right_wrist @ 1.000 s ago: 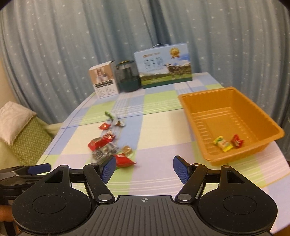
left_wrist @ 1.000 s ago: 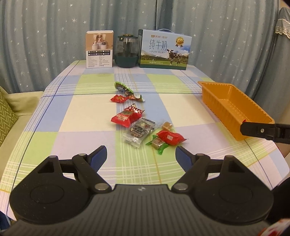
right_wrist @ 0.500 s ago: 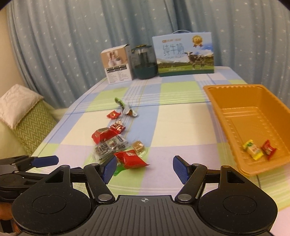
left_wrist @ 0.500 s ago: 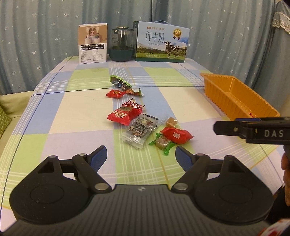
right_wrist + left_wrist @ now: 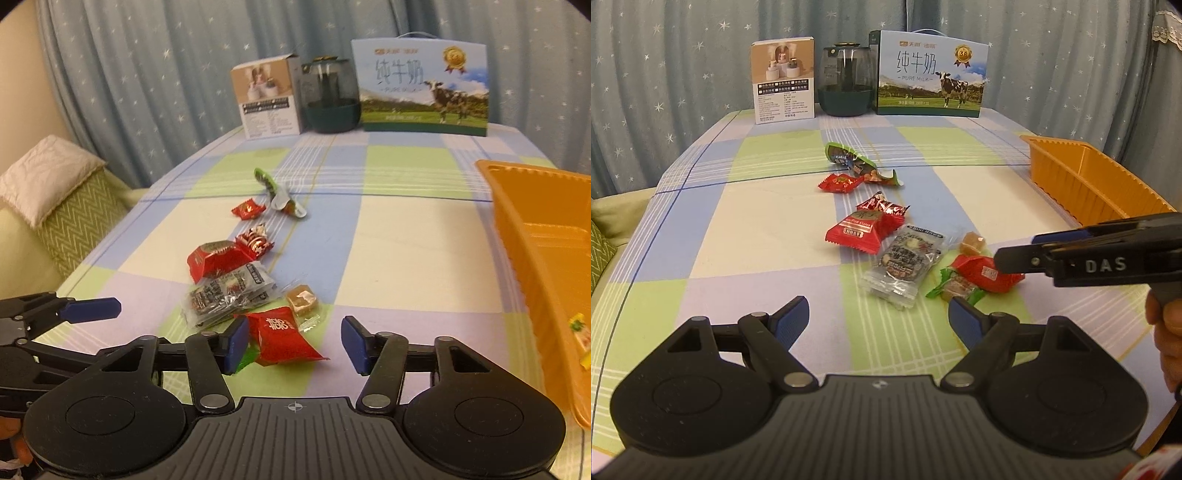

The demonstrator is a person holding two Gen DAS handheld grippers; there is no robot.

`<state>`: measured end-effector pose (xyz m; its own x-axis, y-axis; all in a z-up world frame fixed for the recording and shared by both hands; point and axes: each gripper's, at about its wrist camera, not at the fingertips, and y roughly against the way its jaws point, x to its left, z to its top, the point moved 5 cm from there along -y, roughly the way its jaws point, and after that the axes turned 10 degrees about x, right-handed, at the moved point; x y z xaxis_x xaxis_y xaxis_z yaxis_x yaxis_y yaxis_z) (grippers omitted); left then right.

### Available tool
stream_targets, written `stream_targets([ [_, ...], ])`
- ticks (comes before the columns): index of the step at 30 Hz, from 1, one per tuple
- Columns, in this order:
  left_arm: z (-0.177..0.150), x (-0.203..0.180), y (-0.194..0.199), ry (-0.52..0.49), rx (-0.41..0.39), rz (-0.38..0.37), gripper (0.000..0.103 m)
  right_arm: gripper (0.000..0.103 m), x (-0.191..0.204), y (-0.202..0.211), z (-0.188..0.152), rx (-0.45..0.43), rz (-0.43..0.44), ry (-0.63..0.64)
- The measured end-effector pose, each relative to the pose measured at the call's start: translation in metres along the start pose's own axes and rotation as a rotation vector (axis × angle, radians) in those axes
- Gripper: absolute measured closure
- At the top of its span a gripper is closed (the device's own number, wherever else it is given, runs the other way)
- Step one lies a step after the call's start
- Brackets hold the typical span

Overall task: Organize snacks
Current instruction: 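Grasp the large red candy with the right tool while the left tool grasps the green-wrapped candy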

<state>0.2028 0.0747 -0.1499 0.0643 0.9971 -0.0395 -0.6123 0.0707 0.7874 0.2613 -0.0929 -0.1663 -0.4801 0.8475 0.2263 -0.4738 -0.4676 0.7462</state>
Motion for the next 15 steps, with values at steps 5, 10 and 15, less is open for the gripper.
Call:
stream_targets([
  [5, -0.001, 0.003, -0.003, 0.011, 0.005, -0.003, 0.022, 0.058, 0.002, -0.013, 0.002, 0.023, 0.012, 0.015],
  [10, -0.002, 0.004, -0.003, 0.016, 0.004, -0.004, 0.022, 0.067, 0.005, -0.022, 0.0, 0.055, 0.022, 0.024],
  [15, -0.003, 0.003, -0.002, 0.015, -0.006, -0.008, 0.023, 0.074, 0.006, -0.023, -0.003, 0.067, 0.038, 0.016],
])
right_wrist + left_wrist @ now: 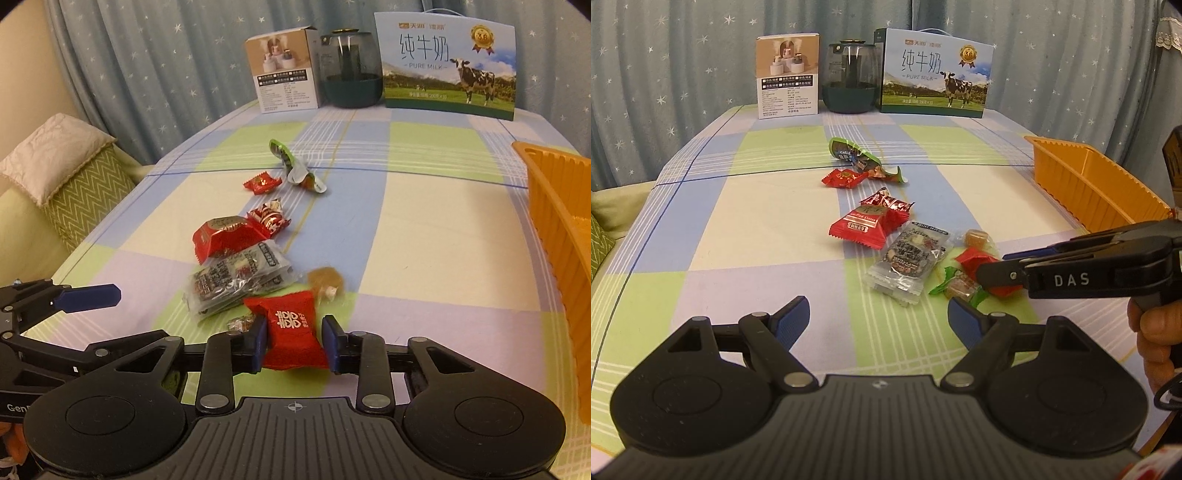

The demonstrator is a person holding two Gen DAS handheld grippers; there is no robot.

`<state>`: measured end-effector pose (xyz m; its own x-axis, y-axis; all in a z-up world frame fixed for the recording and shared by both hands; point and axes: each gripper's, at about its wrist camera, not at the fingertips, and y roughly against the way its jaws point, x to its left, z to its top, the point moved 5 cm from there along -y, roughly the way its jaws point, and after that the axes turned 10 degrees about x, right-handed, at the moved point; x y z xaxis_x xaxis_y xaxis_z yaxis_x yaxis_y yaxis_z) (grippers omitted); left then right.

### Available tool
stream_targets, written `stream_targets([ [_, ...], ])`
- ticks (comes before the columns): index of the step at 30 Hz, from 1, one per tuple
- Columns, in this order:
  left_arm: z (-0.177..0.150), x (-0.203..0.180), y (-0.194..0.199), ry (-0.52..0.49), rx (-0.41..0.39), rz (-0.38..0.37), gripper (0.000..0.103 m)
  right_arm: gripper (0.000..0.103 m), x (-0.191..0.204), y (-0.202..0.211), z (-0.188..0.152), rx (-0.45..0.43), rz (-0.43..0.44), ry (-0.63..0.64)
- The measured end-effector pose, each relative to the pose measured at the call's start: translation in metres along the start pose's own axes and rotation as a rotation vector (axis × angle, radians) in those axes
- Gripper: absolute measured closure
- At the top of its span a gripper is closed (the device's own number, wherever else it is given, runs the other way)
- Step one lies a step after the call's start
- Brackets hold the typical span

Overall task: Organize snacks
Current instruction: 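Grasp the large red candy with the right tool while the left tool grasps the green-wrapped candy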

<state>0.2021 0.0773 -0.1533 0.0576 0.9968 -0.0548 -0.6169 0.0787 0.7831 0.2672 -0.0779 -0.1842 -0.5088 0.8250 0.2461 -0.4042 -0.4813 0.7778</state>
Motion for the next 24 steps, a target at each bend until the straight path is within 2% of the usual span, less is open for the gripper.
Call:
stream_targets([
  [5, 0.001, -0.006, 0.004, -0.029, -0.012, -0.013, 0.023, 0.078, 0.004, 0.009, -0.003, -0.017, -0.003, 0.01],
  [8, 0.002, -0.013, 0.006, -0.057, -0.023, -0.036, 0.024, 0.078, 0.004, 0.022, -0.007, -0.039, -0.048, 0.024],
  [11, 0.003, -0.024, 0.007, -0.099, -0.027, -0.069, 0.028, 0.078, -0.006, 0.03, -0.015, -0.035, -0.105, -0.021],
  [14, 0.004, -0.038, 0.005, -0.163, -0.032, -0.116, 0.034, 0.078, -0.022, 0.033, -0.024, -0.015, -0.137, -0.091],
  [16, 0.004, -0.049, 0.001, -0.23, -0.031, -0.136, 0.045, 0.078, -0.031, 0.035, -0.028, -0.012, -0.151, -0.126],
  [19, 0.005, -0.062, -0.012, -0.293, -0.002, -0.157, 0.047, 0.078, -0.04, 0.04, -0.03, -0.02, -0.162, -0.153],
  [21, 0.007, -0.065, -0.021, -0.293, 0.03, -0.159, 0.047, 0.078, -0.044, 0.041, -0.031, -0.026, -0.169, -0.162],
  [24, 0.009, -0.064, -0.033, -0.238, 0.073, -0.15, 0.048, 0.078, -0.046, 0.042, -0.031, -0.032, -0.166, -0.171],
])
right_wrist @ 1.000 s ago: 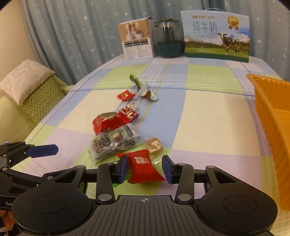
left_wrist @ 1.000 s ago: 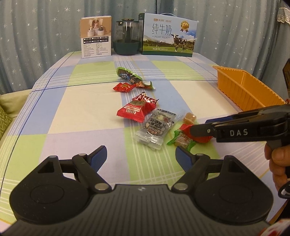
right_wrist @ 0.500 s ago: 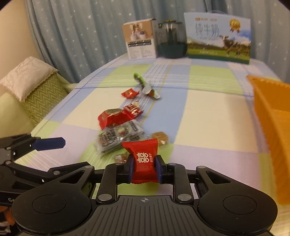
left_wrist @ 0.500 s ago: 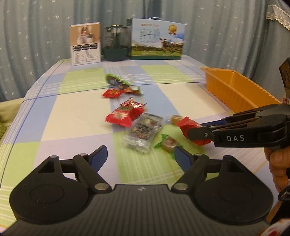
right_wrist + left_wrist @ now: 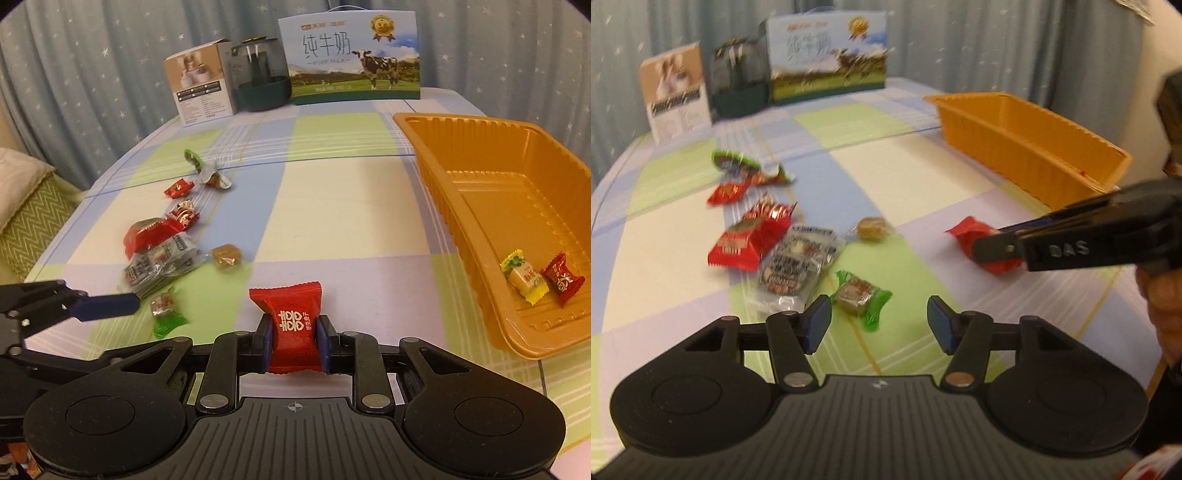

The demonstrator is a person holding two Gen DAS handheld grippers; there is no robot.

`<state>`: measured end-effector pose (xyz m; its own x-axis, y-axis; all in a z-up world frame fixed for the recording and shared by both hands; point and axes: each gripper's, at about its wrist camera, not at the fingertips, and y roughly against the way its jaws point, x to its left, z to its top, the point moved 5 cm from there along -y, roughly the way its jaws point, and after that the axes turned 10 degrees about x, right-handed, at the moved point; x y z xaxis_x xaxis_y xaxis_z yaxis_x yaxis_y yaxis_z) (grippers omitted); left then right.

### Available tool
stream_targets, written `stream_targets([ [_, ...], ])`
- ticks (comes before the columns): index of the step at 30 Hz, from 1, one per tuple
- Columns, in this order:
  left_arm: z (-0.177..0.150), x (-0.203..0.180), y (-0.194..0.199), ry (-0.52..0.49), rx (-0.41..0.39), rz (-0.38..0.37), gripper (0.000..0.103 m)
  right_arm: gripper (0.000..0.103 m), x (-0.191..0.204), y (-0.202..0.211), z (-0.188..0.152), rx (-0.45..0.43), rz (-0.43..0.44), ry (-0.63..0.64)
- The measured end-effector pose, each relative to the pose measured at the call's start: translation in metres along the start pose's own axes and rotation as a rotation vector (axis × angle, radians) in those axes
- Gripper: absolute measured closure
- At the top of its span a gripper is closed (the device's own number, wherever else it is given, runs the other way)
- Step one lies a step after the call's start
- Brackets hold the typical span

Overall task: Organize snacks
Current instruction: 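Grasp the large red candy with the right tool while the left tool grasps the green-wrapped candy, then carry both candies over the orange tray and open both tools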

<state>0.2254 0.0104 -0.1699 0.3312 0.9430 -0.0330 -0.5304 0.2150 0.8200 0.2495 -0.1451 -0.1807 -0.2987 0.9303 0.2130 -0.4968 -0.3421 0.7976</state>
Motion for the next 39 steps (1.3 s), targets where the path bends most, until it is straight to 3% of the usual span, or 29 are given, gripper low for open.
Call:
stream_targets([
  [8, 0.009, 0.008, -0.013, 0.122, -0.005, -0.022, 0.052, 0.078, -0.004, 0.001, 0.0, -0.011, 0.003, -0.026],
  [16, 0.016, 0.003, -0.019, 0.104, -0.016, 0.091, 0.083, 0.078, -0.005, 0.002, 0.0, -0.016, 0.005, -0.04],
  [21, 0.012, 0.002, -0.015, 0.111, -0.016, 0.117, 0.085, 0.078, -0.003, 0.002, 0.0, -0.018, 0.002, -0.032],
  [39, 0.012, -0.028, 0.033, 0.166, -0.057, 0.073, 0.085, 0.078, -0.002, 0.057, -0.013, -0.136, -0.026, -0.075],
])
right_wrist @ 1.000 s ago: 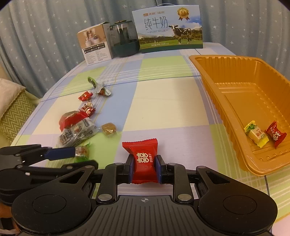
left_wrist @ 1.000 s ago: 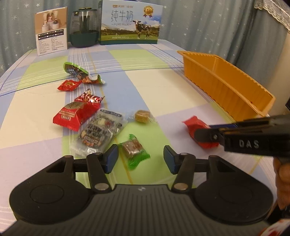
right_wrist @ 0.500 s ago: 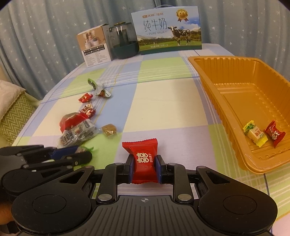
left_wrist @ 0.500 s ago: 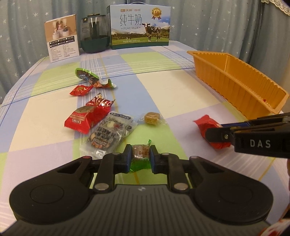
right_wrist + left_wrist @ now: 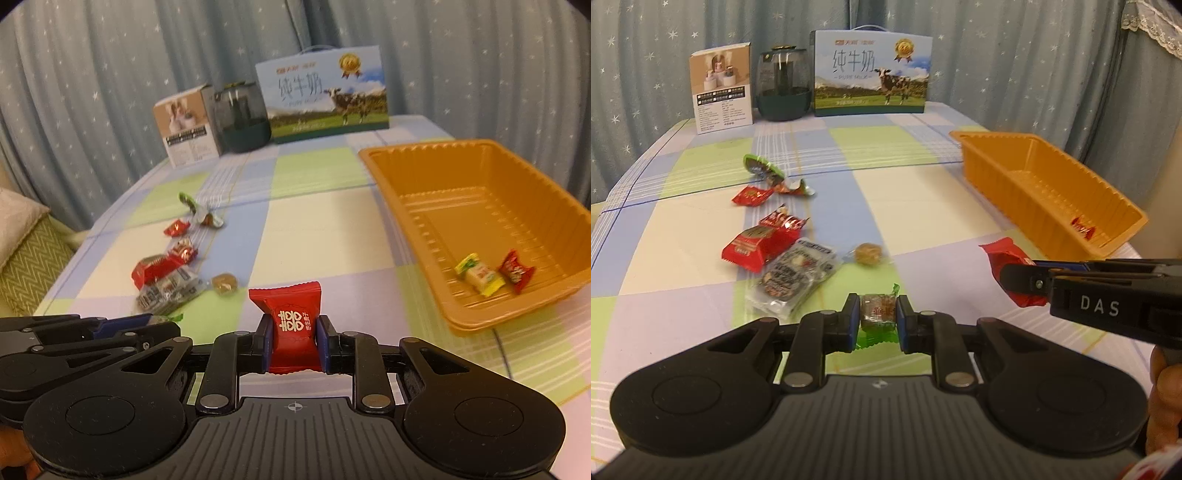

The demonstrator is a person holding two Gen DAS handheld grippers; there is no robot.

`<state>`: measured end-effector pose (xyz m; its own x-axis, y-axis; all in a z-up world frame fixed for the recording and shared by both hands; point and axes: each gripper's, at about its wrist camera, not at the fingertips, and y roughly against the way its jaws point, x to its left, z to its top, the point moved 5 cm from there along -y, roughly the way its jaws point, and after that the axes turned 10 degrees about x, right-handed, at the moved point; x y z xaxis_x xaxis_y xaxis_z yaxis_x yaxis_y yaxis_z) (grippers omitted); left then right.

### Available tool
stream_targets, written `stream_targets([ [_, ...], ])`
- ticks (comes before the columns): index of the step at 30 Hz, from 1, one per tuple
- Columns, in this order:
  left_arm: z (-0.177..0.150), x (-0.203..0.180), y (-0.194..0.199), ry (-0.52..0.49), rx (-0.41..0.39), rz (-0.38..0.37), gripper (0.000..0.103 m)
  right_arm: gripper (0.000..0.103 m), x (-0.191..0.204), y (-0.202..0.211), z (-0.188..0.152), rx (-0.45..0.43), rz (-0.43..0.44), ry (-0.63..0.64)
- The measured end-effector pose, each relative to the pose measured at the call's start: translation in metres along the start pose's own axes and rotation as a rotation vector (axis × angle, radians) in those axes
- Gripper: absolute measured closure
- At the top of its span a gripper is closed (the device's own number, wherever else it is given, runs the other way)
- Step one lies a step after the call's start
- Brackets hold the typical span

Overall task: Organize snacks
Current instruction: 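Carry both candies over the orange tray and open both tools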

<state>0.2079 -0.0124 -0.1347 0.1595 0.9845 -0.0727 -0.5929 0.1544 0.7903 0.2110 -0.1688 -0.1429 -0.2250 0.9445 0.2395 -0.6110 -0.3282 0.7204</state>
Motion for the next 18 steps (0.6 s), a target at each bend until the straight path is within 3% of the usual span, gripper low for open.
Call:
stream_targets([
  [9, 0.018, -0.032, 0.02, -0.027, -0.036, -0.041, 0.085, 0.078, -0.01, 0.045, 0.014, -0.069, -0.016, -0.035],
  [18, 0.047, -0.079, 0.028, -0.072, -0.076, -0.112, 0.085, 0.078, -0.056, 0.089, 0.04, -0.139, -0.053, -0.12],
])
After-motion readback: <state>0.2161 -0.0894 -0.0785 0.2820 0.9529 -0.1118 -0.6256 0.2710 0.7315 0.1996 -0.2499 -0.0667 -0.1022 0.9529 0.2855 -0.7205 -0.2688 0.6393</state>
